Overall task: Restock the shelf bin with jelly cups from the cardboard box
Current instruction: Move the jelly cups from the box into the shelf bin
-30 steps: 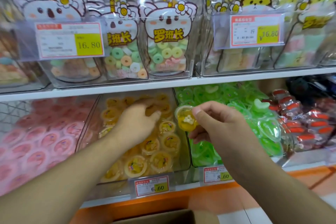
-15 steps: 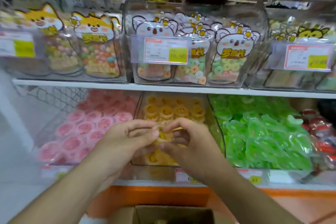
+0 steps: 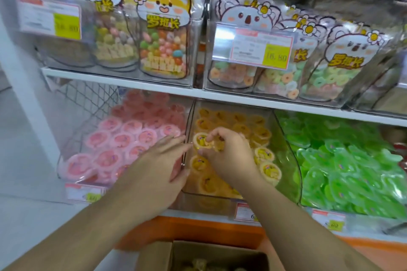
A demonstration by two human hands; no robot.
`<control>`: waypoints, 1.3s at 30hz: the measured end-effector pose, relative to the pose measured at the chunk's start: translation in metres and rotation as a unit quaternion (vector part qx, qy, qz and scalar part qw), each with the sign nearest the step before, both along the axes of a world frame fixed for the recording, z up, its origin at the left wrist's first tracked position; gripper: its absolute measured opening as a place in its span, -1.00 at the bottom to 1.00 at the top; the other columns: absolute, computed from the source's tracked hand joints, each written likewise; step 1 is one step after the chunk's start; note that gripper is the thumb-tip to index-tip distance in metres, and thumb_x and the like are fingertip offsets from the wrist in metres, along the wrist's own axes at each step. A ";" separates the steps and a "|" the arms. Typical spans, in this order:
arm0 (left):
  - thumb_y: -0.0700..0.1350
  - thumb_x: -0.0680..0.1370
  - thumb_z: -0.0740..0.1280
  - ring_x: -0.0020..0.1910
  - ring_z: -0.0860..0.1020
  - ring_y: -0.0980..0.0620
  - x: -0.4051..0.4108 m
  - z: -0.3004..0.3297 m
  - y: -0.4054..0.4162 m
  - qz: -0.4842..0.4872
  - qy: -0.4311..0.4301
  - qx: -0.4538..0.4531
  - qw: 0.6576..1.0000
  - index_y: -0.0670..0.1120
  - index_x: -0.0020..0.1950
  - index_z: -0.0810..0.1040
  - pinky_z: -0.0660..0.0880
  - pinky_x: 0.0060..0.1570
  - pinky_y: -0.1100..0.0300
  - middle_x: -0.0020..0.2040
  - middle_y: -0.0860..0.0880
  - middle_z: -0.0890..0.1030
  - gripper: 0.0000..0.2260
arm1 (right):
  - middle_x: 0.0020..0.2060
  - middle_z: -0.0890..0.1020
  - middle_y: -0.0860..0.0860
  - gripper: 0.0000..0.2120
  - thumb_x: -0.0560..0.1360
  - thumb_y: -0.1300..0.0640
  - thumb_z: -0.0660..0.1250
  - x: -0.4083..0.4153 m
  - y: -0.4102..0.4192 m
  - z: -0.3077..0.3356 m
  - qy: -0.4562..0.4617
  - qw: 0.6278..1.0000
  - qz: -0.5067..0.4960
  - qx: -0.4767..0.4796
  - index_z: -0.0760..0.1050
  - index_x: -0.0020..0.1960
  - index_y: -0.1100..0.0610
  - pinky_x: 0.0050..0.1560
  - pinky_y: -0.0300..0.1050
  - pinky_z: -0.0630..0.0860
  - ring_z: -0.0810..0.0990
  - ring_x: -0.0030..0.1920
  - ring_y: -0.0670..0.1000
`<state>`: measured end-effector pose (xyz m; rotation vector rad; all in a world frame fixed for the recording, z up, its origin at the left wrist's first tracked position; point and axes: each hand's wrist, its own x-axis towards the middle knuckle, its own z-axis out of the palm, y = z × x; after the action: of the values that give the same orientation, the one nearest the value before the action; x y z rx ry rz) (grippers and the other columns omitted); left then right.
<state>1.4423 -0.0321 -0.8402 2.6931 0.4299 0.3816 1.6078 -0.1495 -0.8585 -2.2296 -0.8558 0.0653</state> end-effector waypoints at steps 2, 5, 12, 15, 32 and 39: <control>0.15 0.68 0.20 0.62 -0.12 0.31 -0.002 -0.004 0.002 -0.006 0.012 0.006 1.000 0.23 0.67 0.12 -0.27 0.37 0.47 0.65 0.30 0.02 -0.44 | -0.13 0.41 -0.30 -0.77 0.50 -0.08 0.54 -0.001 0.003 0.001 -0.022 0.999 0.006 -0.032 0.57 0.07 -0.07 0.09 -0.10 0.29 0.40 0.23 0.03; 0.16 0.68 0.20 0.56 -0.18 0.38 -0.005 -0.007 0.003 -0.011 0.014 0.004 1.000 0.26 0.67 0.06 -0.26 0.37 0.46 0.65 0.32 -0.02 -0.42 | -0.06 0.48 -0.29 -0.77 0.51 -0.09 0.52 0.000 0.009 -0.003 -0.067 0.997 -0.008 -0.032 0.58 0.11 -0.09 0.21 -0.05 0.31 0.39 0.25 0.05; 0.16 0.68 0.22 0.62 -0.12 0.31 -0.008 -0.013 0.006 -0.027 -0.014 -0.003 1.000 0.27 0.66 0.08 -0.19 0.45 0.37 0.65 0.33 0.01 -0.43 | 0.26 0.59 -0.20 -0.71 0.48 -0.15 0.54 0.003 0.004 -0.012 -0.101 0.994 0.008 -0.029 0.62 0.15 -0.11 0.30 -0.08 0.33 0.36 0.30 0.02; 0.12 0.66 0.28 0.61 0.05 0.26 -0.017 -0.007 0.003 -0.032 -0.038 -0.024 0.998 0.21 0.64 0.24 -0.06 0.46 0.36 0.63 0.26 0.17 -0.46 | 0.21 0.60 -0.15 -0.71 0.51 -0.08 0.52 -0.001 -0.013 -0.008 -0.122 0.992 0.033 0.000 0.62 0.20 -0.09 0.28 -0.15 0.36 0.44 0.28 0.00; 0.31 0.56 0.28 0.57 0.29 0.00 -0.109 -0.192 -0.071 0.012 0.206 -0.208 0.956 0.20 0.65 0.11 0.37 0.51 -0.07 0.64 0.15 0.14 -0.29 | 0.15 0.60 -0.21 -0.72 0.55 -0.01 0.37 -0.119 -0.133 -0.172 0.108 0.946 0.184 -0.243 0.56 0.25 -0.20 0.20 -0.01 0.62 0.59 0.15 -0.15; 0.20 0.58 0.38 0.65 0.09 0.07 -0.112 -0.258 -0.067 -0.017 0.193 -0.281 0.940 0.36 0.60 -0.34 0.21 0.59 -0.11 0.68 0.27 -0.11 -0.07 | 0.61 0.17 -0.12 -0.21 0.48 -0.23 0.47 -0.093 -0.135 -0.270 0.252 0.892 0.146 -0.346 0.17 0.60 -0.33 0.56 0.06 0.24 0.20 0.60 0.08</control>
<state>1.3305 -0.0991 -1.0980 2.1941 0.5079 -0.2607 1.5144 -0.2845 -1.1288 -2.4916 -0.9485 1.2059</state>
